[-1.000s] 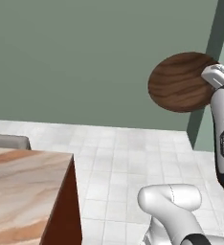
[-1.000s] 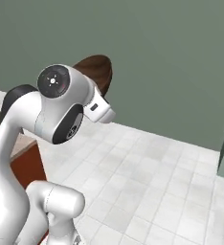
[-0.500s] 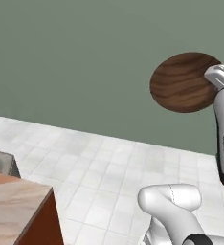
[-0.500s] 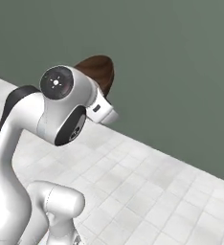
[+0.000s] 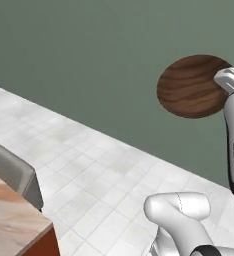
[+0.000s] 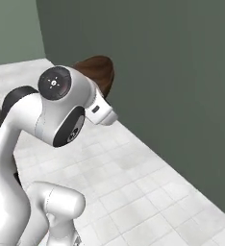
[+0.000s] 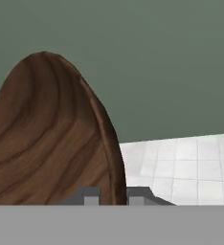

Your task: Pick up the bowls from the cabinet and place each bowl in front of a stool on the dining counter.

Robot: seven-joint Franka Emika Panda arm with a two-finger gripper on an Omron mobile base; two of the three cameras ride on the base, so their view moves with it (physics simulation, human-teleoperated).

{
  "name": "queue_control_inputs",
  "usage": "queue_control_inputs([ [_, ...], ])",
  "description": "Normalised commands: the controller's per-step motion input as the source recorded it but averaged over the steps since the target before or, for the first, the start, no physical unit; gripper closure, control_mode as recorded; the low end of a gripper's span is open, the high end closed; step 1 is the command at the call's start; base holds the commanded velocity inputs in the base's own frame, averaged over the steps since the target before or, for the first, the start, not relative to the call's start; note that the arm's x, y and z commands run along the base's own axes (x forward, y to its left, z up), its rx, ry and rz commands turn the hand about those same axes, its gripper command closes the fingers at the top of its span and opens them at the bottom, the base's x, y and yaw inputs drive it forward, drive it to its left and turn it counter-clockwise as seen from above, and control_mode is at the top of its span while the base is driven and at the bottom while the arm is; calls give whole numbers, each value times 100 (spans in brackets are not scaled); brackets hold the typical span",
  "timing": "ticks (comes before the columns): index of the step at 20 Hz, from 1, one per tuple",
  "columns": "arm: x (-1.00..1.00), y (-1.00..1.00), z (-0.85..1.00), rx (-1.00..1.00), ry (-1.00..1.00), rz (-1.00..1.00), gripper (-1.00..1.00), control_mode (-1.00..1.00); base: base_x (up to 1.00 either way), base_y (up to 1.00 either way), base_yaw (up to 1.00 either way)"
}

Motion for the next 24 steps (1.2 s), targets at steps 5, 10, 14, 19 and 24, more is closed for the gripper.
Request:
queue_control_inputs([
  [5, 0, 0, 0, 0, 0, 0, 100, 100, 100, -53, 53],
  [10, 0, 0, 0, 0, 0, 0, 100, 100, 100, -44, 56],
  [14, 0, 0, 0, 0, 0, 0, 100, 100, 100, -15, 64],
  [19, 0, 0, 0, 0, 0, 0, 100, 100, 100, -6, 69],
  [24, 0, 0, 0, 0, 0, 0, 100, 100, 100, -22, 66],
])
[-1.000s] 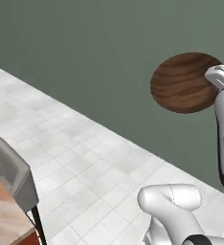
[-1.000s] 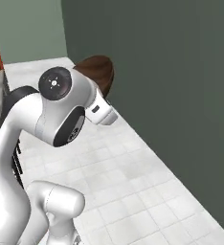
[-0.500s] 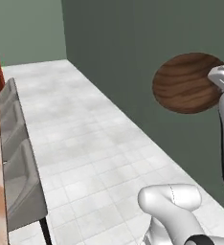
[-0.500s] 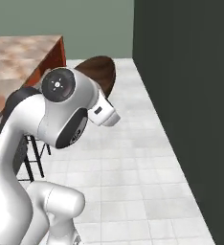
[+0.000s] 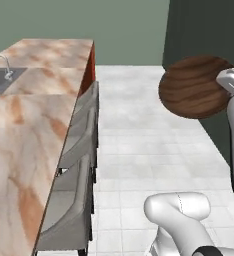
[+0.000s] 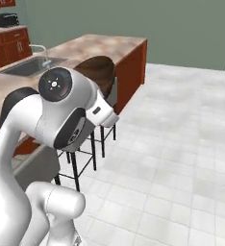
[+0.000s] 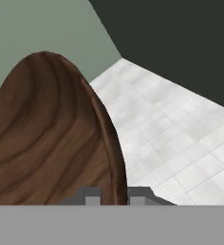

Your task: Pick up the bowls from the cabinet and place each bowl in front of a stool on the dining counter.

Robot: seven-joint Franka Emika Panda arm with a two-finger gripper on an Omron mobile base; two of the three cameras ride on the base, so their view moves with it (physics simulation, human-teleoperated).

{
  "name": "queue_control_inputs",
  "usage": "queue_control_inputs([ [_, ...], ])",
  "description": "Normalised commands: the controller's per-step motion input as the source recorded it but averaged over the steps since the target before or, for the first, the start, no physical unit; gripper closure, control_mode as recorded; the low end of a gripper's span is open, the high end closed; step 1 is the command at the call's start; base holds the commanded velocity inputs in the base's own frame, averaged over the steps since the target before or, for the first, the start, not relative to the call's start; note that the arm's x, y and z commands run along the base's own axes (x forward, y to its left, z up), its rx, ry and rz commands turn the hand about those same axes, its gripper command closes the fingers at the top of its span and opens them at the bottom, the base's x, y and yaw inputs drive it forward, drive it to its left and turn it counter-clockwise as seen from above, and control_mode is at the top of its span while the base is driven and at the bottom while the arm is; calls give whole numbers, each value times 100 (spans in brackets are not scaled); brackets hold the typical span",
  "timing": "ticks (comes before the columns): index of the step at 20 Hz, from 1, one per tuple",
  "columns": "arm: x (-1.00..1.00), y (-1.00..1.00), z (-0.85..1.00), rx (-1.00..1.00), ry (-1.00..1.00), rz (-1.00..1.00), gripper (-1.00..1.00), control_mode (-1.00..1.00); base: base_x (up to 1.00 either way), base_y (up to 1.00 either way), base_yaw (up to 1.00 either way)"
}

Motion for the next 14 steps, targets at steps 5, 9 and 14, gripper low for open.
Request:
queue_control_inputs([
  [5, 0, 0, 0, 0, 0, 0, 100, 100, 100, -84, 50],
  [9, 0, 0, 0, 0, 0, 0, 100, 100, 100, -90, 48],
  [14, 0, 0, 0, 0, 0, 0, 100, 100, 100, -65, 53],
])
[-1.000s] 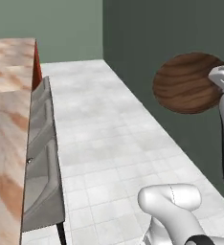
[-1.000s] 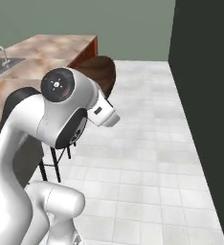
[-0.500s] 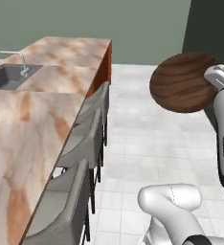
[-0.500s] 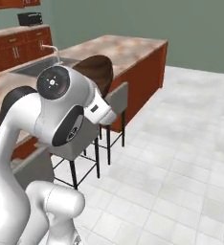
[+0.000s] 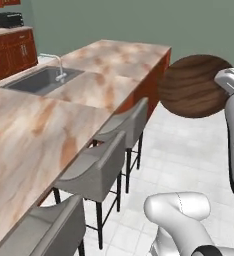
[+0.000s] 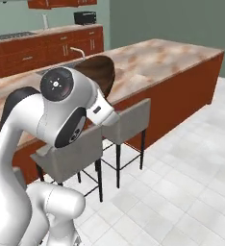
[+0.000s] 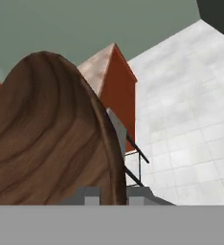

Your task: Pick up the bowls from the cabinet and place each bowl in front of a stool on the dining counter.

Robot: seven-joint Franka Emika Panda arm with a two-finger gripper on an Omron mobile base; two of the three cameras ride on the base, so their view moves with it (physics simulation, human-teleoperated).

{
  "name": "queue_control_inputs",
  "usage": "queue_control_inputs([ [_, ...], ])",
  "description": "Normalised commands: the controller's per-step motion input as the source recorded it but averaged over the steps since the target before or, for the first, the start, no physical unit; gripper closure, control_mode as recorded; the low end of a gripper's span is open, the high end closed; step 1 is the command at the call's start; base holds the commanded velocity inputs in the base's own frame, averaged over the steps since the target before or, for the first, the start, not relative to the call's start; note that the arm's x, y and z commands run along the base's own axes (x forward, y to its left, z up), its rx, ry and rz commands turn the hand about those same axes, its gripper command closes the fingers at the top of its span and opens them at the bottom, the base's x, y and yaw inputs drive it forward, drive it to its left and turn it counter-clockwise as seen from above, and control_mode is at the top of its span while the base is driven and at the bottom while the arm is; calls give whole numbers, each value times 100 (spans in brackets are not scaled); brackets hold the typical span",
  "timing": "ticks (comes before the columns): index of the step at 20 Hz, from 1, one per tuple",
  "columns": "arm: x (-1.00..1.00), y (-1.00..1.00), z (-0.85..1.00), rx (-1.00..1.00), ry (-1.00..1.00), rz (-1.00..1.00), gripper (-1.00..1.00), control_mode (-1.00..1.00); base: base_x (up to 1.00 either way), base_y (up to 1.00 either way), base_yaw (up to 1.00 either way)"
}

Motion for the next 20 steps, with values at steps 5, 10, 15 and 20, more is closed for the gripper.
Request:
queue_control_inputs([
  [5, 0, 0, 0, 0, 0, 0, 100, 100, 100, -27, 62],
  [10, 0, 0, 0, 0, 0, 0, 100, 100, 100, -23, 66],
  [15, 0, 0, 0, 0, 0, 0, 100, 100, 100, -7, 73],
  [20, 0, 0, 0, 0, 0, 0, 100, 100, 100, -3, 76],
])
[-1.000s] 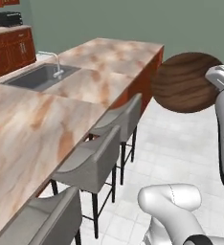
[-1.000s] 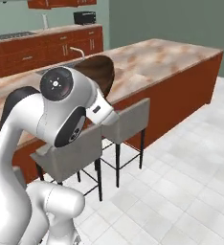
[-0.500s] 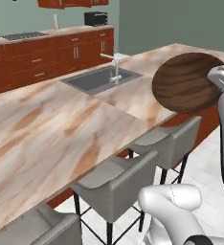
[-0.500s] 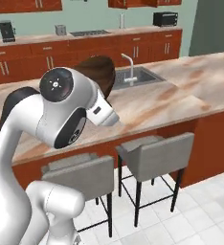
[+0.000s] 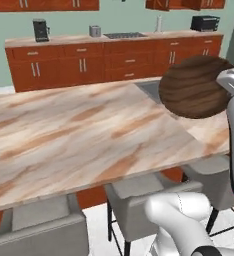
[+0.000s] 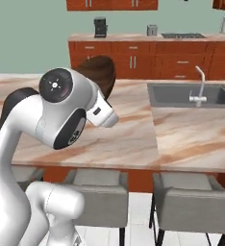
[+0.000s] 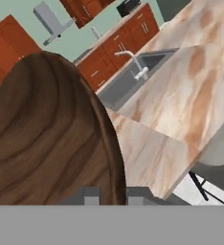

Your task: Pick up the bowls from the cabinet and place each bowl in front of a stool on the dining counter.

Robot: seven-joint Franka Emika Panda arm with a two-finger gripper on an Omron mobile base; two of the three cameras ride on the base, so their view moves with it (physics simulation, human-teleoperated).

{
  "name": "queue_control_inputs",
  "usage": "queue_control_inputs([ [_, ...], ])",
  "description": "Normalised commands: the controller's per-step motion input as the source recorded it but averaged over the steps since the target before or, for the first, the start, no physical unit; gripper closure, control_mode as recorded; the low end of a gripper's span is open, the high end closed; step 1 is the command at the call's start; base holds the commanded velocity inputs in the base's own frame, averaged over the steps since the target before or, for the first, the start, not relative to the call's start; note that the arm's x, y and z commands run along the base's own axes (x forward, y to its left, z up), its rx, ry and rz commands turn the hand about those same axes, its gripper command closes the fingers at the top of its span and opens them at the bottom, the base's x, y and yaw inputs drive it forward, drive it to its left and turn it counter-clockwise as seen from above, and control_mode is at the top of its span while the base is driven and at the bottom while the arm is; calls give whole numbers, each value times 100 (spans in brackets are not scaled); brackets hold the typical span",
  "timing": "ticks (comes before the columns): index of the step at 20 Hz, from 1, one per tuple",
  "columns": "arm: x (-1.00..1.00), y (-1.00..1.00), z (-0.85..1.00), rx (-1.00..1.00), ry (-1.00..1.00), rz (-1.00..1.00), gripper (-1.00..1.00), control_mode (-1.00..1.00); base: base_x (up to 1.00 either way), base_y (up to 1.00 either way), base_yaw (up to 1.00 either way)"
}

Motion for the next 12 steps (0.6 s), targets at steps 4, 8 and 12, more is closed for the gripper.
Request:
queue_control_inputs([
  [4, 0, 0, 0, 0, 0, 0, 100, 100, 100, -4, 75],
  [8, 0, 0, 0, 0, 0, 0, 100, 100, 100, -10, 66],
  [12, 20, -2, -8, 0, -2, 4, 100, -100, 67, -6, 24],
])
